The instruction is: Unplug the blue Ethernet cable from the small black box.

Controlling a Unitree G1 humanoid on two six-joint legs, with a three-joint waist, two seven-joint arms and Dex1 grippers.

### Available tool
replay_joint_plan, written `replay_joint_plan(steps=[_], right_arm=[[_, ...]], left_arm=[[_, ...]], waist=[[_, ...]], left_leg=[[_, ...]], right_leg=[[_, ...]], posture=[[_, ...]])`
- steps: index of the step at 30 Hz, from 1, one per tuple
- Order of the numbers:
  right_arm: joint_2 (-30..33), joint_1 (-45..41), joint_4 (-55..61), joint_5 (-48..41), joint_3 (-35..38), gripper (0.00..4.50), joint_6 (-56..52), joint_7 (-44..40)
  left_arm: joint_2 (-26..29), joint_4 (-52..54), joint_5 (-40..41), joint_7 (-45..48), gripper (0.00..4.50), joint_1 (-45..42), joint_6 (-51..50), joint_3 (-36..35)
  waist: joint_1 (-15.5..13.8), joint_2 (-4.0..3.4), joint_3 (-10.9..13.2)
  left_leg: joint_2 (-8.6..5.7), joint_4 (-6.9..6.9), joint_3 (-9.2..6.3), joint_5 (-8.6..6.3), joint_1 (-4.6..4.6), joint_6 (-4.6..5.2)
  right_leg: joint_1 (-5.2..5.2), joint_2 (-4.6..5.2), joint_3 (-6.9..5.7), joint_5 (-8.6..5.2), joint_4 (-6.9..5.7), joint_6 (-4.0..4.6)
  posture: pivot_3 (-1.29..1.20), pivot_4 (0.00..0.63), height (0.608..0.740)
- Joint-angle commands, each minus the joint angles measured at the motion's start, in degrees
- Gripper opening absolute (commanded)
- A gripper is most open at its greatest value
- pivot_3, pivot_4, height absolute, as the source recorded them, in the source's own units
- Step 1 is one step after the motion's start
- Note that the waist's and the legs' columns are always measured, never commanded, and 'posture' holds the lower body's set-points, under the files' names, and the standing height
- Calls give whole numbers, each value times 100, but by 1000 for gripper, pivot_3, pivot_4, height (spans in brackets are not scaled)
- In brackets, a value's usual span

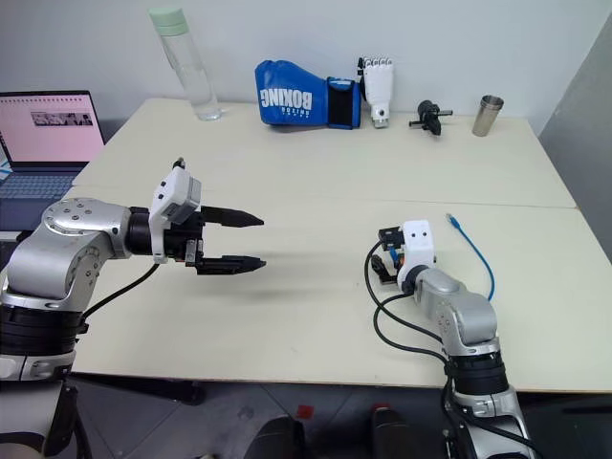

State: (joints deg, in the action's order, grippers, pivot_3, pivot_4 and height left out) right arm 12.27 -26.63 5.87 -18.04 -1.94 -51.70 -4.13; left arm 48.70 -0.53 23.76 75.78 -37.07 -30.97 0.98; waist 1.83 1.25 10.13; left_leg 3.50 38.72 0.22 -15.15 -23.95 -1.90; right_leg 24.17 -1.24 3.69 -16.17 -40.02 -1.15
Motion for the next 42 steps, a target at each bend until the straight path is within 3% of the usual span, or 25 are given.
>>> replay_joint_plan(steps=[1,17,22,26,29,34,42], right_arm=[[46,74,-114,240,-110,3839,286,-163],[255,286,214,615,-392,165,420,-726],[1408,-160,470,726,-464,135,1140,-1923],[2671,-840,62,1224,-661,135,3299,-3329],[3121,-1157,-576,1717,-828,135,5311,-3814],[3205,-1617,-1816,2666,-1163,135,8682,-3681],[2628,-2168,-2607,3405,-1325,135,9853,-3198]], left_arm=[[71,301,112,-55,4500,-9,-83,-90],[47,370,150,-132,4500,-31,-156,-82],[-94,236,350,-258,4500,-184,-372,-202],[-389,-116,821,-527,4500,-531,-998,-490],[-576,-343,1061,-698,4500,-698,-1297,-649],[-1246,-676,1267,-1228,4500,-1044,-1226,-869],[-1640,-1057,949,-1094,4500,-1297,-678,-435]], waist=[[0,0,0],[0,0,0],[-11,-2,2],[-14,-12,14],[-1,-9,12],[1,-6,12],[-1,-6,12]], left_leg=[[0,0,-1,0,1,0],[2,0,0,0,3,0],[0,1,2,0,2,0],[-5,10,3,0,-2,0],[-1,5,-1,-1,4,1],[1,6,3,-3,2,5],[-3,12,8,12,6,-22]], right_leg=[[-1,0,-1,0,0,0],[-1,-2,1,0,-1,0],[-1,-1,2,0,-1,0],[-1,3,0,2,1,-5],[-6,-3,-3,1,4,-4],[-3,1,-1,-1,2,2],[-4,9,5,2,-8,2]], posture=[[0,150,740],[0,150,740],[0,150,740],[0,150,740],[0,150,740],[0,150,740],[0,150,740]])
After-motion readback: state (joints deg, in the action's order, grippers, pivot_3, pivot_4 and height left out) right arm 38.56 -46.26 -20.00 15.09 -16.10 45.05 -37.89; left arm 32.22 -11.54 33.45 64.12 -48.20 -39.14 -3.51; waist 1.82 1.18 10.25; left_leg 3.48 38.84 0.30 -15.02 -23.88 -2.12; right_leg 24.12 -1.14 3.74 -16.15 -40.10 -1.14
